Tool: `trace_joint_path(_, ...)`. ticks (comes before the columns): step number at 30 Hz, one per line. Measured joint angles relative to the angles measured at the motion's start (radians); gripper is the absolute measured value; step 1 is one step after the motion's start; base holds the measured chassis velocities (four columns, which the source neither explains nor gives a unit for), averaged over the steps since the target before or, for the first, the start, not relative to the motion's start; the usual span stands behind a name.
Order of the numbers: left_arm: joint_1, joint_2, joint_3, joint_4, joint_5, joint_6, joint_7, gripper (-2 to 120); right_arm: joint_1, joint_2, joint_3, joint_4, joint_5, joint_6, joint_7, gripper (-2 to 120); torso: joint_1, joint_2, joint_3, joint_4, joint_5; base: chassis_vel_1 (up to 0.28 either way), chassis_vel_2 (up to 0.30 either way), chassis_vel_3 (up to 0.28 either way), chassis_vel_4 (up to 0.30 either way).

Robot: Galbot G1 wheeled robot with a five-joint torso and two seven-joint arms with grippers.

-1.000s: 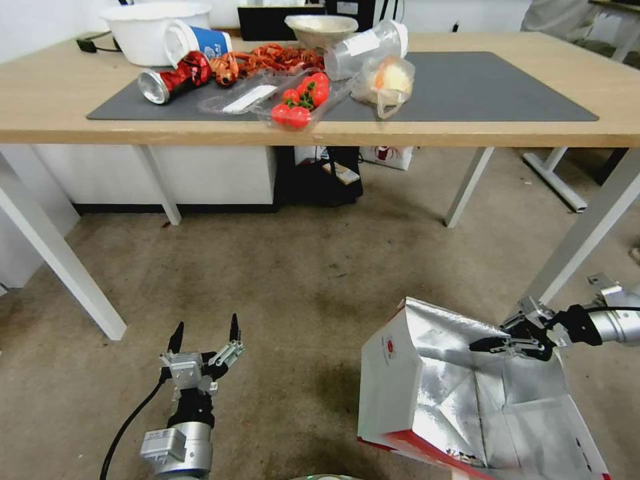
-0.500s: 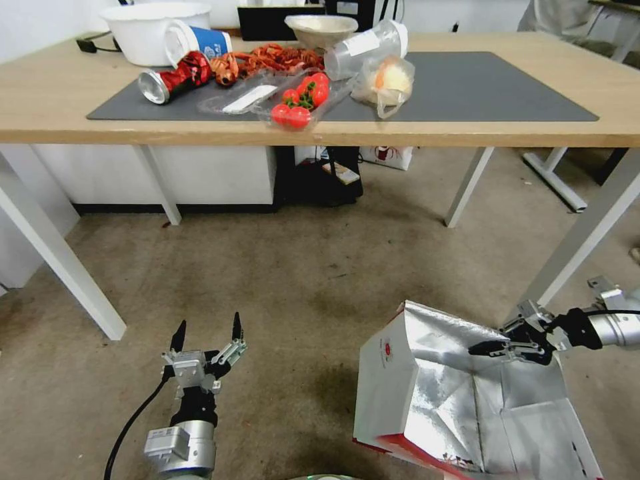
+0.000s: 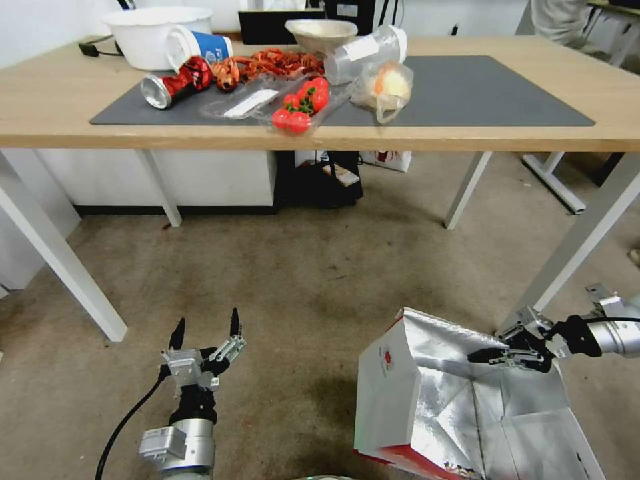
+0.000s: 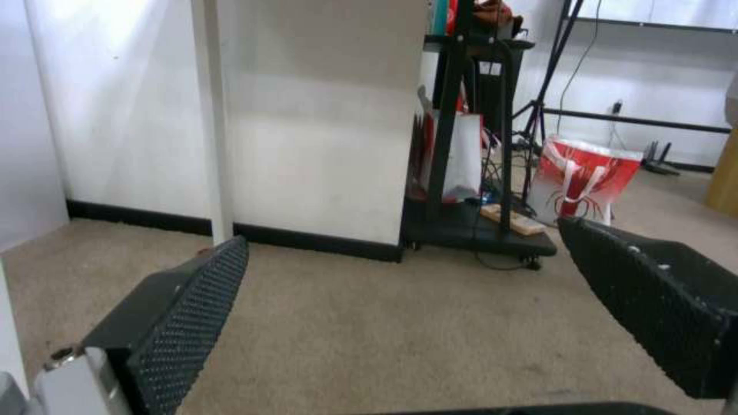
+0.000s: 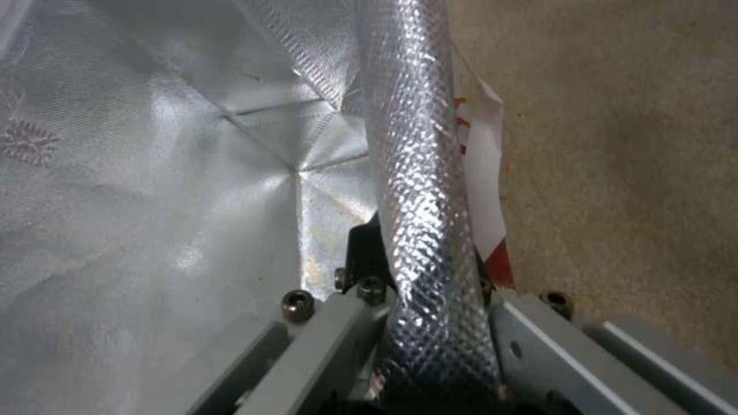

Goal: Pick up the food delivery bag from the floor and place it on the table.

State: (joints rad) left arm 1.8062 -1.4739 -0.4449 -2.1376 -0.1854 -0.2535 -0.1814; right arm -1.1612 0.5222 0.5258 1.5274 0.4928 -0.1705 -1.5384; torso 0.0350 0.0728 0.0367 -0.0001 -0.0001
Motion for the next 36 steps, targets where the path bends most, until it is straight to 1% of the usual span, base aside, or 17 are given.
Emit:
trace_joint_path(2,0.000,0.002,0.000,0.000,-0.001,0.003,0.000,100,-0.001,0.000,0.000,0.004,0.000,-0.002,0.000,0,0.000,0.007,0.007,0.0000,0.0000,0.000,0.000,0.000,0.000)
trace_joint_path(3,-0.001,0.004,0.000,0.000,-0.002,0.005,0.000,100,-0.002,0.000,0.001,0.007,0.000,-0.004,0.000,0,0.001,0.016,0.015,0.0000,0.0000,0.000,0.000,0.000,0.000)
trace_joint_path(5,-0.001,0.005,-0.001,0.000,-0.002,0.006,0.000,100,-0.002,0.000,0.001,0.007,0.000,-0.005,0.000,0,0.001,0.018,0.017,0.0000,-0.0001,0.000,0.000,0.000,0.000)
trace_joint_path(7,-0.003,0.011,-0.004,0.000,-0.004,0.007,0.000,100,-0.002,0.002,0.001,0.010,0.000,-0.008,0.000,0,0.004,0.035,0.032,0.0000,0.0000,0.000,0.000,0.000,0.000)
trace_joint_path(9,-0.003,0.012,-0.004,0.000,-0.005,0.007,0.000,100,-0.003,0.003,0.001,0.010,0.000,-0.008,0.000,0,0.004,0.038,0.034,0.0000,0.0000,0.000,0.000,0.000,0.000)
trace_joint_path(12,-0.006,0.013,-0.005,0.003,-0.007,0.008,0.000,100,-0.003,0.005,0.001,0.010,-0.001,-0.010,0.000,0,0.006,0.054,0.048,0.0000,0.0000,0.000,0.000,0.000,0.000)
trace_joint_path(13,-0.006,0.013,-0.005,0.003,-0.007,0.008,0.000,100,-0.003,0.005,0.001,0.010,-0.001,-0.010,0.000,0,0.006,0.054,0.048,0.0000,0.0000,0.000,0.000,0.000,0.000)
trace_joint_path(16,-0.008,0.012,-0.005,0.005,-0.007,0.011,0.001,100,-0.003,0.006,0.001,0.011,-0.002,-0.012,0.000,0,0.009,0.072,0.064,0.0000,-0.0001,0.000,0.000,0.000,0.000)
trace_joint_path(21,-0.008,0.012,-0.005,0.007,-0.005,0.013,0.001,100,-0.002,0.006,0.001,0.011,-0.002,-0.012,0.000,0,0.012,0.087,0.076,0.0000,0.0000,0.000,0.000,0.000,0.000)
trace_joint_path(28,-0.006,0.009,-0.006,0.007,-0.002,0.014,0.001,100,-0.002,0.006,0.001,0.012,0.003,-0.012,0.000,0,0.018,0.121,0.105,0.0000,0.0000,0.000,0.000,0.000,0.000)
trace_joint_path(36,-0.003,0.005,-0.005,0.003,0.003,0.014,0.002,100,-0.006,0.007,0.004,0.017,0.004,-0.012,0.000,0,0.026,0.149,0.124,0.0000,0.0000,0.000,0.000,0.000,0.000)
